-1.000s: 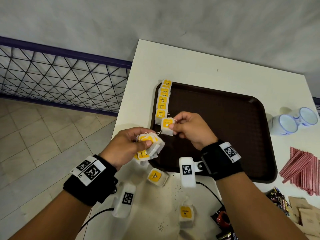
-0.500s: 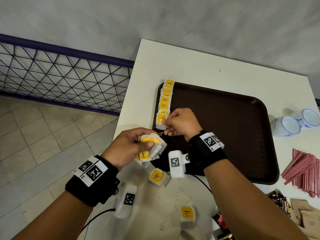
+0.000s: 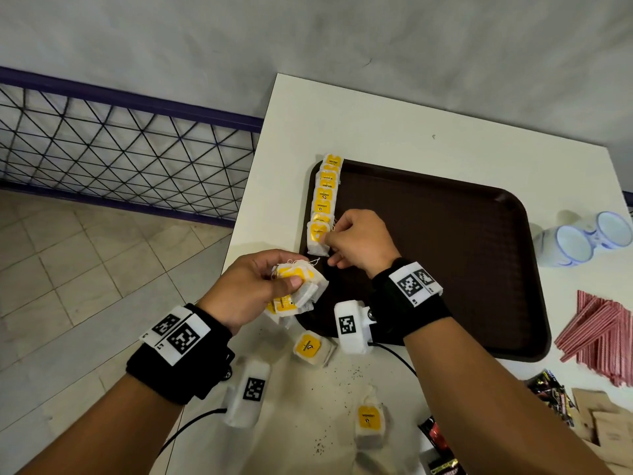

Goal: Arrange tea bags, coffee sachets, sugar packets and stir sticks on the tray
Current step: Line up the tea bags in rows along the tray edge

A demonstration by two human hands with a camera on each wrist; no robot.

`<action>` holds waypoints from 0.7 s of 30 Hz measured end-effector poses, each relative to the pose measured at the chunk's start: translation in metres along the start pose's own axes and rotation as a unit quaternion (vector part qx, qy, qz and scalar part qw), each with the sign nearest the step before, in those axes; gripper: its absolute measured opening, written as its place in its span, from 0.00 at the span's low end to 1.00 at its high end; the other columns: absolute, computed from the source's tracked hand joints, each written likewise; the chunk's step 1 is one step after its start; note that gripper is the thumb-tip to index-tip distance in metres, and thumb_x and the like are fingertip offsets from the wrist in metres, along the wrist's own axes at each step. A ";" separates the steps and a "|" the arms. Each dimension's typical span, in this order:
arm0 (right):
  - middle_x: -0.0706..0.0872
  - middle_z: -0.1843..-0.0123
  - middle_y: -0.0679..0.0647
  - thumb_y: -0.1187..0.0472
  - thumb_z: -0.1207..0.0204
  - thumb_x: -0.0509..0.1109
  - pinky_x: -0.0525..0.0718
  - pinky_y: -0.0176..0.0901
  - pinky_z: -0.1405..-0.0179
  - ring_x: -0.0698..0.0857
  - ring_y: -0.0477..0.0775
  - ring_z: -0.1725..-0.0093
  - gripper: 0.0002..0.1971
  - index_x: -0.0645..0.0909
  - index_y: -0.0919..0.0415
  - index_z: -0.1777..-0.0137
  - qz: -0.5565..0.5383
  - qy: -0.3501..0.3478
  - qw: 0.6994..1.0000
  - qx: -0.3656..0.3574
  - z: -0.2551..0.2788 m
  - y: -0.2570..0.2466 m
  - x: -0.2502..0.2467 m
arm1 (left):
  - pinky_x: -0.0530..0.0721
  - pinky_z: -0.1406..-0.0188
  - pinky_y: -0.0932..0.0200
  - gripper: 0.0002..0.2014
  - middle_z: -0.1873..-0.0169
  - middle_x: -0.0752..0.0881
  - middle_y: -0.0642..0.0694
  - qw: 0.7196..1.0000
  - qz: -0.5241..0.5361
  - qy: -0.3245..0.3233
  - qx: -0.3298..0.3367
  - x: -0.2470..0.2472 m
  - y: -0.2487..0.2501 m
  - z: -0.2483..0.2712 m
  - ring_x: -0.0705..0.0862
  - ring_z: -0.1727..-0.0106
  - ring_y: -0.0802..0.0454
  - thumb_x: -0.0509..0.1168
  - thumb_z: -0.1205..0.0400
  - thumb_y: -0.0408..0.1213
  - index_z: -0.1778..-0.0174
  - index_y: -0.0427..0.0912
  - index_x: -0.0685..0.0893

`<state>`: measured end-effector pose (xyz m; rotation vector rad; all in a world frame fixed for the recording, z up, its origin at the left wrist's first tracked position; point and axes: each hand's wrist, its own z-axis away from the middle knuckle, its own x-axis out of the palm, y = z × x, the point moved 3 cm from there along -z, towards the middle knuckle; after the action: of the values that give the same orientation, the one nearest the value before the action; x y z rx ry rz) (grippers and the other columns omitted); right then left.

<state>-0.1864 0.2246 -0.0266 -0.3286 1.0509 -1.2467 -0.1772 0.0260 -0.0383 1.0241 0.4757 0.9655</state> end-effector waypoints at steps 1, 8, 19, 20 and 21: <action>0.90 0.64 0.59 0.62 0.25 0.76 0.84 0.42 0.76 0.92 0.57 0.71 0.07 0.80 0.63 0.55 0.016 0.012 1.000 -0.013 0.004 0.000 -0.005 | 0.88 0.51 0.55 0.14 0.50 0.93 0.45 1.000 0.001 0.000 0.000 -0.001 0.000 0.000 0.90 0.52 0.53 0.71 0.20 0.24 0.44 0.47 0.91; 0.88 0.66 0.54 0.59 0.29 0.82 0.79 0.32 0.73 0.84 0.42 0.73 0.07 0.86 0.56 0.58 0.083 -0.076 0.986 -0.121 0.068 0.030 -0.016 | 0.89 0.55 0.59 0.14 0.53 0.93 0.46 1.000 0.021 0.002 0.007 -0.015 -0.002 0.012 0.90 0.55 0.55 0.70 0.19 0.22 0.43 0.42 0.90; 0.69 0.44 0.47 0.57 0.25 0.78 0.79 0.38 0.52 0.76 0.45 0.52 0.20 0.84 0.43 0.34 0.321 -0.236 0.884 -0.244 0.098 0.042 0.034 | 0.91 0.58 0.58 0.13 0.52 0.93 0.42 0.998 0.038 0.036 -0.025 -0.027 -0.022 0.031 0.91 0.54 0.49 0.70 0.20 0.23 0.43 0.39 0.89; 0.70 0.45 0.48 0.58 0.24 0.77 0.78 0.40 0.54 0.75 0.45 0.53 0.15 0.86 0.46 0.38 0.332 -0.233 0.878 -0.253 0.098 0.042 0.036 | 0.91 0.56 0.58 0.13 0.51 0.93 0.41 0.998 0.036 0.036 -0.025 -0.027 -0.022 0.031 0.90 0.53 0.48 0.70 0.21 0.23 0.43 0.40 0.89; 0.71 0.45 0.48 0.59 0.23 0.75 0.77 0.41 0.55 0.75 0.44 0.55 0.10 0.87 0.49 0.43 0.327 -0.229 0.880 -0.258 0.098 0.043 0.037 | 0.91 0.55 0.57 0.13 0.50 0.93 0.40 0.998 0.035 0.037 -0.025 -0.027 -0.022 0.031 0.90 0.52 0.47 0.70 0.21 0.23 0.43 0.40 0.89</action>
<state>-0.0843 0.1752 -0.0232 -0.5843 0.9455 -0.2396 -0.1587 -0.0169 -0.0453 0.9674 0.4772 1.0758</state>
